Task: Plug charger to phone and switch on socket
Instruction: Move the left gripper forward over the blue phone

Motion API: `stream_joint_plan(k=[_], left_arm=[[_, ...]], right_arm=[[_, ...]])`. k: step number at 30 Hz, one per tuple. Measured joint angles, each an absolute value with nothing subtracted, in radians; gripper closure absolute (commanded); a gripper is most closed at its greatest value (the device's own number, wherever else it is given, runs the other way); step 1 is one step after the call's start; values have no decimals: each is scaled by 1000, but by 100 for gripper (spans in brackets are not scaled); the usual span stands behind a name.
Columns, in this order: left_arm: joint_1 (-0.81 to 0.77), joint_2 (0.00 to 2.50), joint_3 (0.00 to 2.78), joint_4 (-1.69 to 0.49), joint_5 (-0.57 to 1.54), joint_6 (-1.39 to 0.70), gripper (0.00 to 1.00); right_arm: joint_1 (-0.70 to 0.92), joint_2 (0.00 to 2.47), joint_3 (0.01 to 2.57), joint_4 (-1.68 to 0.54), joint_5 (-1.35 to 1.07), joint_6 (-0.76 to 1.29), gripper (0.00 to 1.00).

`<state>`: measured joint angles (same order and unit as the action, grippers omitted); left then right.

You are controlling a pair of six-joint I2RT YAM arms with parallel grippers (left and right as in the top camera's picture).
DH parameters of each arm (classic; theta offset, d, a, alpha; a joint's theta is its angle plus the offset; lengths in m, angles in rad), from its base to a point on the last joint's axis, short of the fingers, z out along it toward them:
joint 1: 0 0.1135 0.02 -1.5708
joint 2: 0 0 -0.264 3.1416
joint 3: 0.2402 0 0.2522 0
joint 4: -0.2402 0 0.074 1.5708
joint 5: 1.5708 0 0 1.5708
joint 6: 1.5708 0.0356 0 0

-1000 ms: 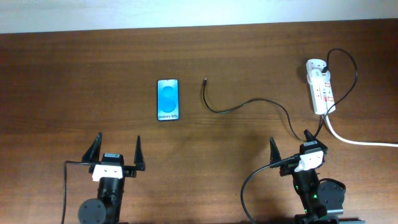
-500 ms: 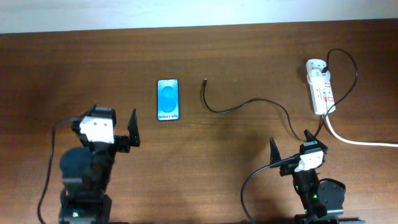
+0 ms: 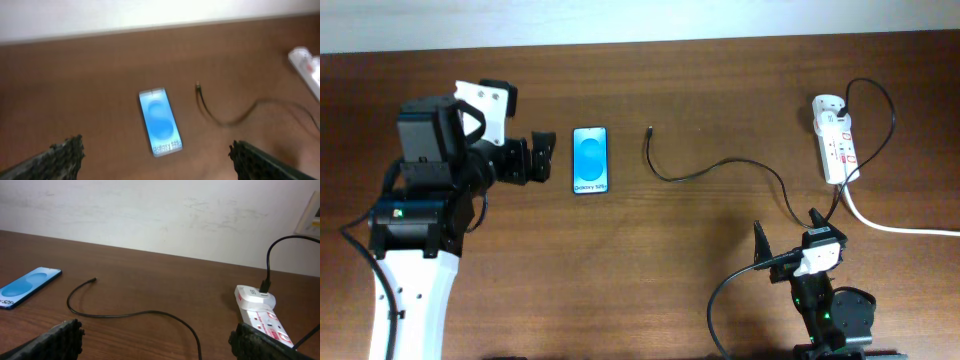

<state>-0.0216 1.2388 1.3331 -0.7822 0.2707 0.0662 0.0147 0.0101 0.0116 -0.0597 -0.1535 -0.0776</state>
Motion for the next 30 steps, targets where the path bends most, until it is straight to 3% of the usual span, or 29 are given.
stream_joint_plan(k=[7,18,30], left_arm=[[-22,1242,1333,-822,282,59,1],[-26,1320,1417,-807,175,-137,1],[-175,1718,1899,-1130,33,-159,1]], right_arm=[[15,10,12,-60,-154,-78,2],[15,10,12,-60,-154,-78,2],[15,10,12,-60,-154,-77,2]])
